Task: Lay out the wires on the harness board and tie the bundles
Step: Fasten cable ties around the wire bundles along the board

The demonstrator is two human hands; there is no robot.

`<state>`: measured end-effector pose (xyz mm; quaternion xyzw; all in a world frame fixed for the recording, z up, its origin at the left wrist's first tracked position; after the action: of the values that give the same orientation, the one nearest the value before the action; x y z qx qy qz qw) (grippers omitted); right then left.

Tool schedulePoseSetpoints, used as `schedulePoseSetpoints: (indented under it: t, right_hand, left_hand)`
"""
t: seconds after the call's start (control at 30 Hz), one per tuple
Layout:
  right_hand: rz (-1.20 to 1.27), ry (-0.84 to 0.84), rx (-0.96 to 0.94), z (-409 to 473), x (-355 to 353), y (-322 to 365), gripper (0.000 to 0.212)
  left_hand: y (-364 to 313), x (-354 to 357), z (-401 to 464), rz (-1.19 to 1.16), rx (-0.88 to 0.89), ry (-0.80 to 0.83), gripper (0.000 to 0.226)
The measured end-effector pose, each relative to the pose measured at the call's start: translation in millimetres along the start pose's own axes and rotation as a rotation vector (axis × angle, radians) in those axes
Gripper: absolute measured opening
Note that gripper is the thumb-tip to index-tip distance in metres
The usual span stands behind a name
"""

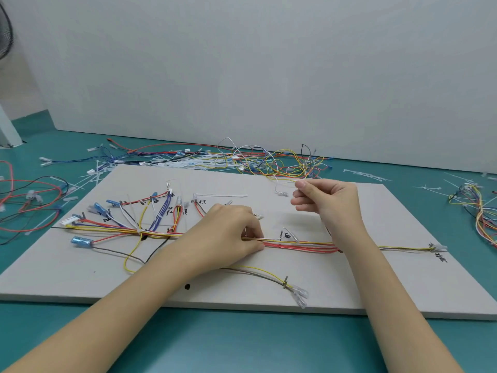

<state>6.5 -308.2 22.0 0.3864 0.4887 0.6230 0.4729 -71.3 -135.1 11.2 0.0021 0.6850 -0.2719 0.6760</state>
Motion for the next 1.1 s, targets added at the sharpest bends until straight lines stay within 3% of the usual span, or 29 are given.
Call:
schedulePoseSetpoints:
  t: [0.33, 0.5, 0.73, 0.97, 1.1]
  right_hand:
    - [-0.14, 0.204, 0.111, -2, 23, -16, 0.01]
    - [-0.249, 0.306, 0.129, -5, 31, -21, 0.008]
    - [-0.236, 0.361, 0.085, -6, 33, -20, 0.008]
    - [-0.206, 0.354, 0.109, -4, 33, -27, 0.01]
    - [-0.25, 0.359, 0.093, -2, 32, -28, 0.009]
  left_hand:
    - [-7, 12, 1, 0.168, 0.011, 0.021, 0.013]
    - [-8, 9, 0, 0.107, 0.02, 0.011, 0.011]
    - [-25, 3, -6, 0.104, 0.096, -0.139, 0.025]
    - [-22, 11, -6, 0.002, 0.101, -0.052, 0.019]
    - [-17, 11, -5, -0.071, 0.075, 0.019, 0.032]
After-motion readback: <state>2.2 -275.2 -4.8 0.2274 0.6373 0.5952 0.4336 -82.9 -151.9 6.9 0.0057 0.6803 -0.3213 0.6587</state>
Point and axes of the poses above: each hand's wrist, its own z-axis towards the middle knuckle, its own x-axis out of the palm, y = z × x, the point moved 6 cm from there along z, towards the middle knuckle, and after that the axes turned 10 degrees about y, right-handed, at the moved point
